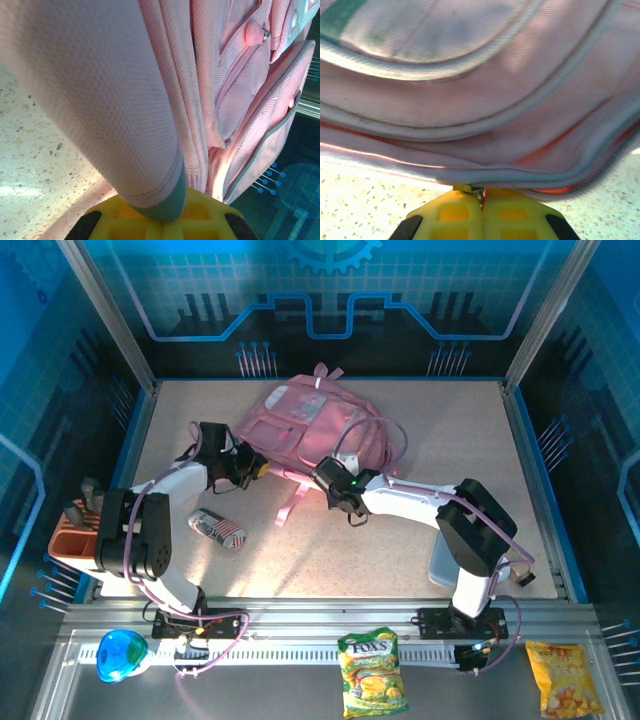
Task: Pack the student bag
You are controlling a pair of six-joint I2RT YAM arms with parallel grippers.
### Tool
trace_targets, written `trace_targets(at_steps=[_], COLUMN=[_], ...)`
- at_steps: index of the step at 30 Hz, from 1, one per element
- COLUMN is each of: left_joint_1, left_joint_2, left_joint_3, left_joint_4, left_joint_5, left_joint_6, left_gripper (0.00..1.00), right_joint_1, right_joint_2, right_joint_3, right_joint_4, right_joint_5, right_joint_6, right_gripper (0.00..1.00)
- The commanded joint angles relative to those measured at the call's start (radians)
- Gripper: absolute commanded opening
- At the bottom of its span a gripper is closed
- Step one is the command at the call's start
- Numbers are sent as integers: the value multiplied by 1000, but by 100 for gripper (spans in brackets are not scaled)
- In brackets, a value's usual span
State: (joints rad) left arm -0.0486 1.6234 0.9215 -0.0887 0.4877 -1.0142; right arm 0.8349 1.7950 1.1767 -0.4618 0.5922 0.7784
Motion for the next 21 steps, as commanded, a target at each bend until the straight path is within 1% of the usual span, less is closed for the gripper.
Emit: trace_targets(at_steps=[1,3,5,6,7,10,12,14,17,19,21], left_joint_1=[54,68,80,84,89,99,106,118,134,137,136], left_joint_2=[17,30,42,47,53,45,21,-17,-83,-129,-171], left_joint_3=[65,79,88,89,90,66,36,-3,-67,-107,-147], left_joint_4=[36,40,38,37,37,40,37,26,1,-18,-25], left_joint_5=[-55,-62,-72,-74,-73,-81,-94,-104,-117,-120,-110], left_joint_6=[16,15,24,29,35,35,35,38,37,33,18], left_gripper=[0,0,0,0,2,17,32,42,53,58,61], right_joint_1=[-32,-37,-39,-40,-39,-14,14,40,67,81,94], right_joint_2=[-43,-64,-80,-84,-82,-49,-6,45,106,143,177], right_joint_3=[-30,-37,-47,-50,-50,-15,41,104,173,222,275], right_joint_4=[-159,-161,-135,-107,-63,33,31,24,46,57,63], right_joint_5=[152,163,161,144,104,-28,-66,-103,-172,-227,-276], right_joint_6=[88,86,52,21,-33,-174,-221,-247,-265,-269,-270], right_gripper=[0,0,0,0,0,0,0,0,0,0,0])
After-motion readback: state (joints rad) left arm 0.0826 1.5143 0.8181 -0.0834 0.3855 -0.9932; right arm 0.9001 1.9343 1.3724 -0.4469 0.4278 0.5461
